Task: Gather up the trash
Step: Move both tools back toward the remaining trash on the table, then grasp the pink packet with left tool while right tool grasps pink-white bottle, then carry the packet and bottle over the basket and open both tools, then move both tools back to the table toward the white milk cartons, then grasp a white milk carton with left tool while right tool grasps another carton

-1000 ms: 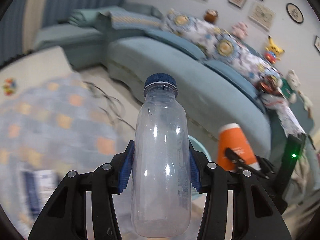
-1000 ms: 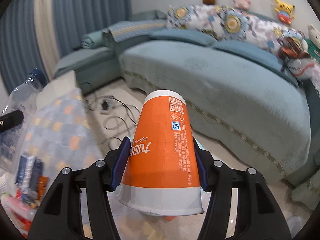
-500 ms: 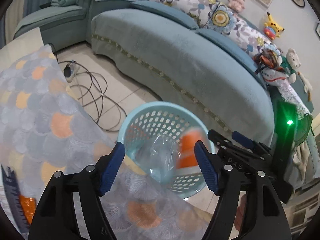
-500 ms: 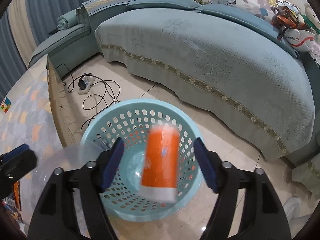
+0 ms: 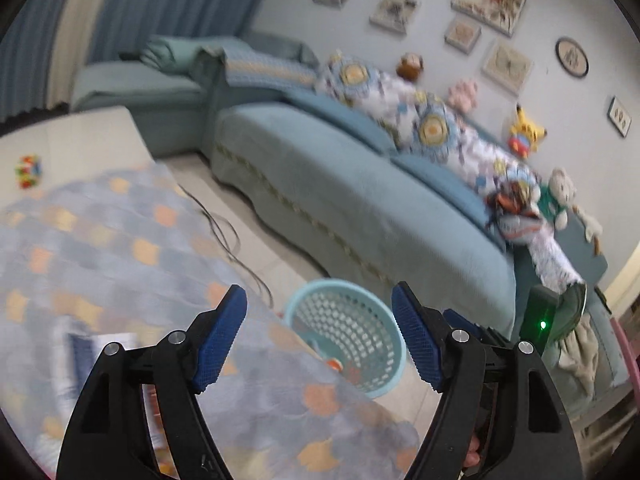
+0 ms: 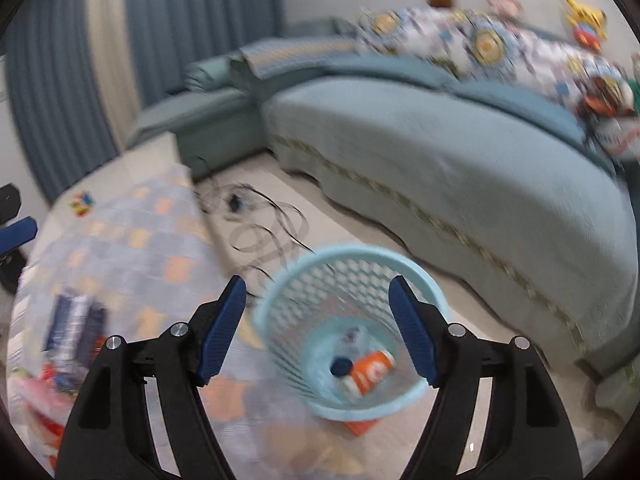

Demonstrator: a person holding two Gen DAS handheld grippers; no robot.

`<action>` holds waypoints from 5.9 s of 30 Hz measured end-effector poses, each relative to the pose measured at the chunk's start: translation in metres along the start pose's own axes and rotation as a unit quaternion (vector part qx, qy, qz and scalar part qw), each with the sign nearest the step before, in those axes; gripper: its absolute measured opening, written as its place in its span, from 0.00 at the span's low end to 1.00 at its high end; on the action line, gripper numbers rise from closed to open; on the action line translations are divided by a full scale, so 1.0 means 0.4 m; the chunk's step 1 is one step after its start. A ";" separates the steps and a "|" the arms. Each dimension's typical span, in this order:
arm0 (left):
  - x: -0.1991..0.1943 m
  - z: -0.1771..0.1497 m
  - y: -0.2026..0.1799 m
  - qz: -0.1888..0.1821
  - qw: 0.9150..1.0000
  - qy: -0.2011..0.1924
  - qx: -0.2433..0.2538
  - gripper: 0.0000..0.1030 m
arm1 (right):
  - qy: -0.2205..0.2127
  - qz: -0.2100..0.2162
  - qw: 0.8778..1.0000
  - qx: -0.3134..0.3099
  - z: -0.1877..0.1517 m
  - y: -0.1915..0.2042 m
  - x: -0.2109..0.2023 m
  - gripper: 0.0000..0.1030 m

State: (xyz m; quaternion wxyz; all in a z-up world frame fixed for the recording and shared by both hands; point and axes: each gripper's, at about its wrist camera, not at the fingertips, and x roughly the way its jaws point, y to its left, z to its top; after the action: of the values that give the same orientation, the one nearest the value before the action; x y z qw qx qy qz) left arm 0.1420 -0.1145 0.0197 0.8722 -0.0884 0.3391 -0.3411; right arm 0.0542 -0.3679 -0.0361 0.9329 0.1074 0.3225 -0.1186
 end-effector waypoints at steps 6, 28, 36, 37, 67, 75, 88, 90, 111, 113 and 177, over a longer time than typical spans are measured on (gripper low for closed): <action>-0.215 -0.018 0.115 0.058 0.996 -0.045 -0.043 0.71 | -0.022 0.068 0.996 -0.048 0.018 0.187 -0.082 0.68; -0.455 -0.396 0.571 0.262 0.937 0.019 -0.229 0.71 | 0.091 0.251 0.928 -0.260 -0.277 0.559 -0.043 0.61; -0.351 -0.466 0.602 0.263 0.937 0.072 -0.220 0.75 | 0.123 0.270 0.902 -0.314 -0.315 0.614 0.005 0.61; -0.344 -0.468 0.602 0.268 0.936 0.074 -0.214 0.75 | 0.124 0.271 0.899 -0.320 -0.316 0.624 0.010 0.61; -0.361 -0.379 0.479 0.237 0.960 0.013 -0.148 0.34 | 0.088 0.284 0.931 -0.213 -0.237 0.556 0.006 0.44; -0.317 -0.227 0.298 0.198 0.978 -0.028 -0.066 0.34 | 0.034 0.255 0.953 -0.159 -0.121 0.441 -0.036 0.44; -0.071 -0.013 -0.011 0.110 0.991 -0.024 0.067 0.34 | 0.003 0.128 0.990 -0.062 0.027 0.107 -0.009 0.44; -0.007 -0.005 -0.056 0.097 0.992 -0.012 0.082 0.34 | 0.014 0.103 0.994 -0.044 0.031 0.052 0.019 0.44; 0.468 -0.151 -0.105 -0.010 0.986 0.155 0.059 0.56 | 0.211 -0.052 0.975 0.050 -0.153 -0.173 0.321 0.45; 0.463 -0.154 -0.105 -0.009 0.987 0.151 0.060 0.64 | 0.206 -0.052 0.976 0.057 -0.153 -0.182 0.323 0.45; 0.125 -0.174 0.545 0.183 0.950 0.225 -0.117 0.68 | 0.076 0.157 0.976 -0.128 -0.103 0.452 0.127 0.55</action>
State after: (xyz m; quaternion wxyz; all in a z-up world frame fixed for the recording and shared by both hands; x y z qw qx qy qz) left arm 0.2400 0.0220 -0.1435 0.8045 -0.0473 0.5741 -0.1448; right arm 0.1218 -0.1927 -0.0774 0.9186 0.0456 0.3844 0.0801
